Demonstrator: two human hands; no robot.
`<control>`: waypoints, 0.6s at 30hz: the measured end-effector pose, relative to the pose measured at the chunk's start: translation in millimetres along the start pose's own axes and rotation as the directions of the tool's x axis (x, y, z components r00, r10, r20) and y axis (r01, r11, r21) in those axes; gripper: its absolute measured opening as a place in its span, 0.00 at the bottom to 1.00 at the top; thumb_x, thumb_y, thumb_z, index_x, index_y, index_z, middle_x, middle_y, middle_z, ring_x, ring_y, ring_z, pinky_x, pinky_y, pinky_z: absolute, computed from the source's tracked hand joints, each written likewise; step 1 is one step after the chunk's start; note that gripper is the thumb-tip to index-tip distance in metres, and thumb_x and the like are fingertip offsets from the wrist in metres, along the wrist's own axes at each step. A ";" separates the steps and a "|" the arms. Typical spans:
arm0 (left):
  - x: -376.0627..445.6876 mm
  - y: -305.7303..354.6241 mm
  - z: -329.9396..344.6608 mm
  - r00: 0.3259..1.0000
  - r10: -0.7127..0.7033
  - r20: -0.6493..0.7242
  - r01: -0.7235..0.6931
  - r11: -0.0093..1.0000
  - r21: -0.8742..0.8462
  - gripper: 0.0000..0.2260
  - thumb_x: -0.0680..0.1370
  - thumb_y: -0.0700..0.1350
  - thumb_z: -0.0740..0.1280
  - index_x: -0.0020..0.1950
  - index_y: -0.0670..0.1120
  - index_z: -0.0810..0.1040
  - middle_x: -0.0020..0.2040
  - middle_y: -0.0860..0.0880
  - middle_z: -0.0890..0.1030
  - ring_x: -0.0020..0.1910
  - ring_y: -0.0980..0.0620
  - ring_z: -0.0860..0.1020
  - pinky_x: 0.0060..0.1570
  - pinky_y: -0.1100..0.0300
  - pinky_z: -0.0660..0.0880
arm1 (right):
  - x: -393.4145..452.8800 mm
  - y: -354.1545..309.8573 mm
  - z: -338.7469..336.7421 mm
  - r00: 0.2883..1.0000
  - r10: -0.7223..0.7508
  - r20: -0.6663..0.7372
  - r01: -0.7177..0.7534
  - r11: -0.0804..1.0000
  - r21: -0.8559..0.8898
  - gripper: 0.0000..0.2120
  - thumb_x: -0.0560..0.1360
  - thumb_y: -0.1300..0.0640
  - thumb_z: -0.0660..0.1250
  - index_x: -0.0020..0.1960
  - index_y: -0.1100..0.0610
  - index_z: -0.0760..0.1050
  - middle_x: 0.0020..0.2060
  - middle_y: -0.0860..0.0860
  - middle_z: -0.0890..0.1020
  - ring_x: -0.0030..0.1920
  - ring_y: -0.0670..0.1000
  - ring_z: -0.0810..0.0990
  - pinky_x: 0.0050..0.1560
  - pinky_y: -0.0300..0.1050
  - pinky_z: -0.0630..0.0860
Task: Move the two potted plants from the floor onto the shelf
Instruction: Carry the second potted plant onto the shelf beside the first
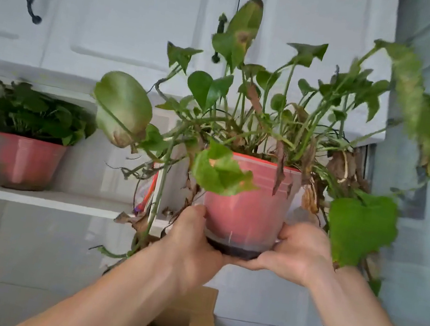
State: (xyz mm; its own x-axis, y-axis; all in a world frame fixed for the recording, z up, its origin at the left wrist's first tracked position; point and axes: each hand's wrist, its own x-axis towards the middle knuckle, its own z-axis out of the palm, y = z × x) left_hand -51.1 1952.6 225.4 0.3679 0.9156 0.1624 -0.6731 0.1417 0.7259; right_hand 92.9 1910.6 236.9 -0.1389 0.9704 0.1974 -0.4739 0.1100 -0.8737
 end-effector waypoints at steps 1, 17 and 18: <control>1.7 -0.8 -4.8 1.000 0.001 -0.009 -0.001 1.000 -0.028 0.22 0.83 0.48 0.49 0.64 0.38 0.76 0.59 0.31 0.80 0.55 0.31 0.80 0.45 0.36 0.79 | 3.6 3.4 2.6 1.000 0.017 0.009 -0.017 1.000 0.014 0.15 0.81 0.61 0.52 0.48 0.69 0.73 0.48 0.62 0.75 0.69 0.65 0.67 0.68 0.57 0.59; 16.1 11.7 -13.2 0.973 0.185 -0.138 -0.181 0.983 0.043 0.19 0.82 0.57 0.57 0.62 0.44 0.75 0.58 0.39 0.81 0.56 0.40 0.80 0.58 0.45 0.78 | 65.1 -6.9 16.0 0.970 0.204 -0.134 -0.190 0.976 0.108 0.18 0.83 0.54 0.50 0.46 0.64 0.73 0.69 0.62 0.72 0.72 0.68 0.64 0.74 0.68 0.47; 15.4 12.8 -11.1 0.973 0.190 -0.135 -0.188 0.982 0.024 0.18 0.82 0.57 0.58 0.60 0.44 0.76 0.57 0.39 0.81 0.56 0.40 0.81 0.58 0.44 0.78 | 65.7 -7.5 18.3 0.971 0.184 -0.154 -0.171 0.981 0.093 0.17 0.83 0.55 0.49 0.45 0.61 0.73 0.65 0.61 0.76 0.69 0.68 0.68 0.73 0.68 0.51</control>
State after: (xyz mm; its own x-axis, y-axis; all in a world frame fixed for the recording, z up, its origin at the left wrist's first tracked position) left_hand -61.1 1972.6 229.8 0.1437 0.9680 0.2059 -0.7144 -0.0425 0.6984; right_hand 71.4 1969.6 264.6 -0.0876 0.9954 -0.0376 -0.5221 -0.0780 -0.8493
